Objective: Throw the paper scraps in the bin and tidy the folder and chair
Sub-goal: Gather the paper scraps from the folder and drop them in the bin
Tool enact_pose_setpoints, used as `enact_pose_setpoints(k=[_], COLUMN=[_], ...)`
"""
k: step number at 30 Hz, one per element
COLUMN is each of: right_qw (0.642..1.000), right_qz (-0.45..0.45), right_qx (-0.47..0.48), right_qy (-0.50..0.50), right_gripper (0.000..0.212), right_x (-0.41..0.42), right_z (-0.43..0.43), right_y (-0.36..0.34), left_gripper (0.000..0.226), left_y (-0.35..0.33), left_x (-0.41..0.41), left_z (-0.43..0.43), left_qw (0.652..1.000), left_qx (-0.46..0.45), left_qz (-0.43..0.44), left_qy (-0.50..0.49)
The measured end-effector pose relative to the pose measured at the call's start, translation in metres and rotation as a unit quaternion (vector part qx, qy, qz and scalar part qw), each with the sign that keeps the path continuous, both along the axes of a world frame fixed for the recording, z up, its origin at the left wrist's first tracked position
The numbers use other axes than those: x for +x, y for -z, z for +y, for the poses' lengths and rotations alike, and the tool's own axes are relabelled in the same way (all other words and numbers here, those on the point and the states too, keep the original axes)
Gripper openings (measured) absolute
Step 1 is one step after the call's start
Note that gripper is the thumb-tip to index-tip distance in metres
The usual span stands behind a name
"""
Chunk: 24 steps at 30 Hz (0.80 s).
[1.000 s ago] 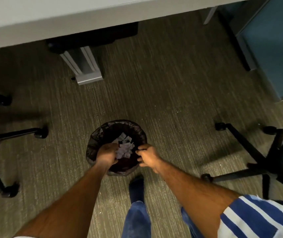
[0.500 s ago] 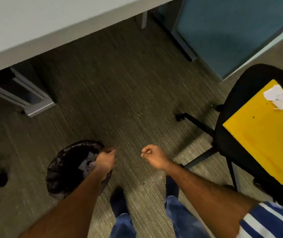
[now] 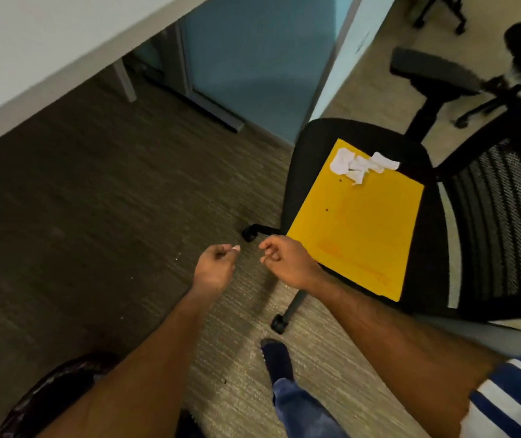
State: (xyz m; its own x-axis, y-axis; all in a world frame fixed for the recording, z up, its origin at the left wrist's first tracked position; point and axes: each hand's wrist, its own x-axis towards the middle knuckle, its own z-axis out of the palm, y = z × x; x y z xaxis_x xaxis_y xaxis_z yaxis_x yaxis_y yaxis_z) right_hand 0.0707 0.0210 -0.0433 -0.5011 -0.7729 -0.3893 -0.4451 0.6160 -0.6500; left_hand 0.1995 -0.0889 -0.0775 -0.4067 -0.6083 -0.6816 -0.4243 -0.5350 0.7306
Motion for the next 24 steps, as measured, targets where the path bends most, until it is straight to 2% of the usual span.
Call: enact_pose_setpoints(k=[4, 7, 9, 11, 15, 22, 24], right_qw=[0.998, 0.995, 0.991, 0.984, 0.979, 0.963, 0.959], right_qz=[0.012, 0.068, 0.124, 0.166, 0.187, 0.235, 0.246], right_qx=[-0.029, -0.032, -0.007, 0.025, 0.042, 0.086, 0.081], right_qy=[0.046, 0.059, 0.059, 0.055, 0.068, 0.098, 0.111], right_gripper=[0.025, 0.028, 0.035, 0.044, 0.062, 0.090, 0.098], right_x=[-0.044, -0.085, -0.114, -0.140, -0.186, -0.261, -0.280], right_z=[0.009, 0.024, 0.036, 0.049, 0.069, 0.074, 0.070], right_y=[-0.016, -0.024, -0.028, -0.029, -0.026, -0.004, 0.003], left_gripper=[0.016, 0.031, 0.042, 0.051, 0.062, 0.086, 0.093], left_y=[-0.026, -0.037, -0.041, -0.042, -0.043, -0.033, -0.029], left_x=[-0.058, -0.092, -0.112, -0.135, -0.188, -0.281, -0.302], left_z=[0.009, 0.011, 0.006, 0.005, 0.013, 0.011, 0.007], left_qw=[0.999, 0.984, 0.929, 0.873, 0.866, 0.817, 0.795], left_qx=[-0.019, -0.110, -0.240, -0.327, -0.326, -0.339, -0.373], left_qz=[0.023, -0.011, -0.058, -0.073, -0.051, -0.015, -0.016], left_qy=[0.028, 0.142, 0.276, 0.355, 0.376, 0.466, 0.478])
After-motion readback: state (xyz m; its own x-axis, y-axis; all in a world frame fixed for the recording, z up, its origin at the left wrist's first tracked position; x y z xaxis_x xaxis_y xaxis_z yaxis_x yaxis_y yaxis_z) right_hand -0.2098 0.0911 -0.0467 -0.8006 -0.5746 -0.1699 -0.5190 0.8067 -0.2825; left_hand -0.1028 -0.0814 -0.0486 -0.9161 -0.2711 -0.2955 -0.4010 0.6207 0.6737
